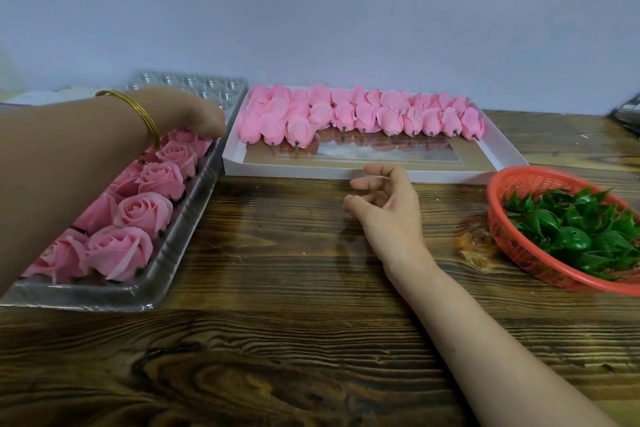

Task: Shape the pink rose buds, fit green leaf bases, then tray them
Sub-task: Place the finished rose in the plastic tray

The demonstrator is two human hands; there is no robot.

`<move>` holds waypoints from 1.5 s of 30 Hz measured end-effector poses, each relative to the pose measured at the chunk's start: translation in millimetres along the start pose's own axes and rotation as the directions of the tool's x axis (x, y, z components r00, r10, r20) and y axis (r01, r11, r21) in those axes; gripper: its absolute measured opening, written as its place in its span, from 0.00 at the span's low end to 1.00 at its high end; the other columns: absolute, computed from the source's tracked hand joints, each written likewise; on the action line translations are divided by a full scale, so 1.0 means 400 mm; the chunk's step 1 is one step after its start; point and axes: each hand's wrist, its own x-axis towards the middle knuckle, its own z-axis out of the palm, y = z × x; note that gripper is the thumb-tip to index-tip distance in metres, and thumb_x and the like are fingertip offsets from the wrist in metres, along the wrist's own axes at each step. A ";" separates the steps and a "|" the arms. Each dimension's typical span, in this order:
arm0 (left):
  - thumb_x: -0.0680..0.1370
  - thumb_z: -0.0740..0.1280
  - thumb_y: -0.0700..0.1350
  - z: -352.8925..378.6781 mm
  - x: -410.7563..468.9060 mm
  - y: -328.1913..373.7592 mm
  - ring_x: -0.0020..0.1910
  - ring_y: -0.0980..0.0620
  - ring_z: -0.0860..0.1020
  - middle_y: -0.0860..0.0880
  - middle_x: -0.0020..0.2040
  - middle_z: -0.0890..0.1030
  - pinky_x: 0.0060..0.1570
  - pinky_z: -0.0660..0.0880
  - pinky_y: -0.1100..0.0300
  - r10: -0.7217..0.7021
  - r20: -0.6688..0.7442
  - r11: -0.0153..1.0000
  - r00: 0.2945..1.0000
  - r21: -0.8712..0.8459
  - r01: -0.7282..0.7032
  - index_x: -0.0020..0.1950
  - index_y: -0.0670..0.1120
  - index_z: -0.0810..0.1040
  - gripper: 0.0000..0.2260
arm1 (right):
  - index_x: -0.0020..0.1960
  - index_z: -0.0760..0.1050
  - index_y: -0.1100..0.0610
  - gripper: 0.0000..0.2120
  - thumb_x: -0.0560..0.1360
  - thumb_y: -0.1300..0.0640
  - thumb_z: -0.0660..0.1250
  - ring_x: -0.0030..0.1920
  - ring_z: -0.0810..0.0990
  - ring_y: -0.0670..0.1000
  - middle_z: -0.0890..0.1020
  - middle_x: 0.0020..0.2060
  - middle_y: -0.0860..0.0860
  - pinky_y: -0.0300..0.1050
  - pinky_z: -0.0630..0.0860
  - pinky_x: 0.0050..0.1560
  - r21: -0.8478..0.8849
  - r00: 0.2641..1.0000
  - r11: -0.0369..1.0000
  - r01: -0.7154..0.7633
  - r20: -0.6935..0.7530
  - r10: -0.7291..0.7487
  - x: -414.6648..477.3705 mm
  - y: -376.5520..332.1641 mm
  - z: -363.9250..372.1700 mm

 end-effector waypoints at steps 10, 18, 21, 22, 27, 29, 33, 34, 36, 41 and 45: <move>0.84 0.53 0.52 0.003 -0.015 0.004 0.43 0.44 0.73 0.42 0.43 0.72 0.43 0.71 0.55 -0.039 0.015 0.981 0.999 -0.192 0.041 0.43 0.41 0.70 0.18 | 0.49 0.70 0.46 0.19 0.65 0.65 0.69 0.40 0.80 0.52 0.81 0.44 0.49 0.61 0.78 0.54 -0.010 1.000 1.000 0.016 0.001 -0.016 0.000 0.004 -0.003; 0.84 0.56 0.52 -0.001 -0.022 0.010 0.48 0.44 0.73 0.43 0.46 0.74 0.45 0.70 0.56 -0.033 0.020 0.997 0.999 -0.064 0.034 0.48 0.40 0.75 0.18 | 0.49 0.71 0.46 0.20 0.67 0.67 0.70 0.39 0.79 0.50 0.81 0.44 0.48 0.61 0.78 0.54 -0.004 1.000 1.000 0.014 -0.006 -0.014 0.000 0.003 -0.003; 0.84 0.58 0.53 -0.001 -0.018 0.006 0.50 0.44 0.75 0.41 0.49 0.75 0.48 0.72 0.54 -0.022 0.003 0.998 1.000 -0.067 0.022 0.53 0.38 0.75 0.18 | 0.49 0.71 0.46 0.20 0.67 0.68 0.70 0.38 0.78 0.49 0.81 0.43 0.48 0.60 0.78 0.54 -0.006 1.000 1.000 0.015 -0.007 -0.015 0.000 0.001 -0.003; 0.83 0.59 0.53 0.000 -0.013 0.004 0.49 0.44 0.75 0.40 0.51 0.76 0.48 0.73 0.54 -0.025 -0.009 0.996 1.000 -0.083 0.025 0.56 0.37 0.76 0.19 | 0.49 0.71 0.46 0.20 0.67 0.68 0.70 0.38 0.78 0.49 0.81 0.44 0.48 0.60 0.78 0.54 -0.005 1.000 1.000 0.014 -0.005 -0.014 -0.001 0.000 -0.003; 0.80 0.66 0.53 -0.001 -0.004 0.006 0.55 0.40 0.76 0.36 0.60 0.75 0.47 0.76 0.51 -0.035 -0.058 0.976 0.998 -0.214 0.022 0.70 0.36 0.66 0.27 | 0.49 0.71 0.46 0.20 0.67 0.67 0.70 0.39 0.79 0.50 0.81 0.44 0.48 0.61 0.78 0.54 -0.013 1.000 1.000 0.011 0.001 -0.011 -0.004 -0.005 -0.002; 0.79 0.65 0.56 -0.008 -0.004 0.011 0.66 0.37 0.72 0.35 0.70 0.70 0.62 0.71 0.46 -0.024 -0.048 0.972 0.999 -0.233 0.013 0.75 0.36 0.61 0.32 | 0.49 0.71 0.46 0.19 0.65 0.65 0.69 0.40 0.80 0.52 0.81 0.44 0.48 0.61 0.78 0.54 -0.012 1.000 1.000 0.008 0.004 -0.008 -0.006 -0.007 -0.002; 0.79 0.64 0.60 -0.030 0.000 0.018 0.74 0.37 0.63 0.37 0.76 0.63 0.69 0.63 0.46 -0.045 -0.124 0.990 0.991 -0.140 0.028 0.77 0.40 0.60 0.35 | 0.49 0.71 0.45 0.19 0.64 0.62 0.69 0.41 0.80 0.52 0.81 0.44 0.49 0.62 0.78 0.54 -0.008 1.000 1.000 -0.002 0.008 0.002 -0.008 -0.009 -0.001; 0.78 0.64 0.61 -0.035 -0.001 0.021 0.74 0.37 0.61 0.38 0.76 0.62 0.70 0.62 0.45 -0.054 -0.170 0.997 0.984 -0.068 0.043 0.77 0.42 0.60 0.35 | 0.49 0.71 0.46 0.18 0.63 0.61 0.69 0.42 0.80 0.53 0.81 0.44 0.49 0.61 0.78 0.54 -0.009 1.000 1.000 -0.004 0.009 0.004 -0.007 -0.008 0.000; 0.77 0.64 0.62 -0.039 -0.008 0.034 0.73 0.35 0.59 0.38 0.74 0.61 0.69 0.62 0.43 -0.046 -0.283 0.997 0.958 0.043 0.061 0.75 0.44 0.62 0.33 | 0.49 0.71 0.46 0.18 0.63 0.61 0.68 0.43 0.81 0.54 0.82 0.43 0.49 0.60 0.79 0.54 -0.011 1.000 1.000 -0.009 0.010 0.009 -0.007 -0.006 0.000; 0.77 0.65 0.49 -0.032 -0.033 0.122 0.66 0.36 0.64 0.37 0.65 0.67 0.62 0.65 0.46 0.078 -0.532 0.995 0.843 -0.012 -0.099 0.68 0.41 0.67 0.23 | 0.46 0.73 0.49 0.16 0.67 0.68 0.69 0.41 0.80 0.49 0.83 0.40 0.50 0.60 0.79 0.54 -0.008 1.000 1.000 0.000 0.015 0.001 -0.005 0.000 0.000; 0.77 0.64 0.43 -0.015 -0.054 0.198 0.63 0.37 0.69 0.36 0.62 0.71 0.61 0.68 0.48 0.146 -0.552 0.951 0.821 -0.152 -0.271 0.65 0.38 0.71 0.18 | 0.45 0.73 0.49 0.17 0.68 0.71 0.68 0.40 0.80 0.50 0.83 0.39 0.52 0.59 0.79 0.54 0.005 1.000 1.000 -0.010 0.023 0.010 -0.004 -0.002 -0.002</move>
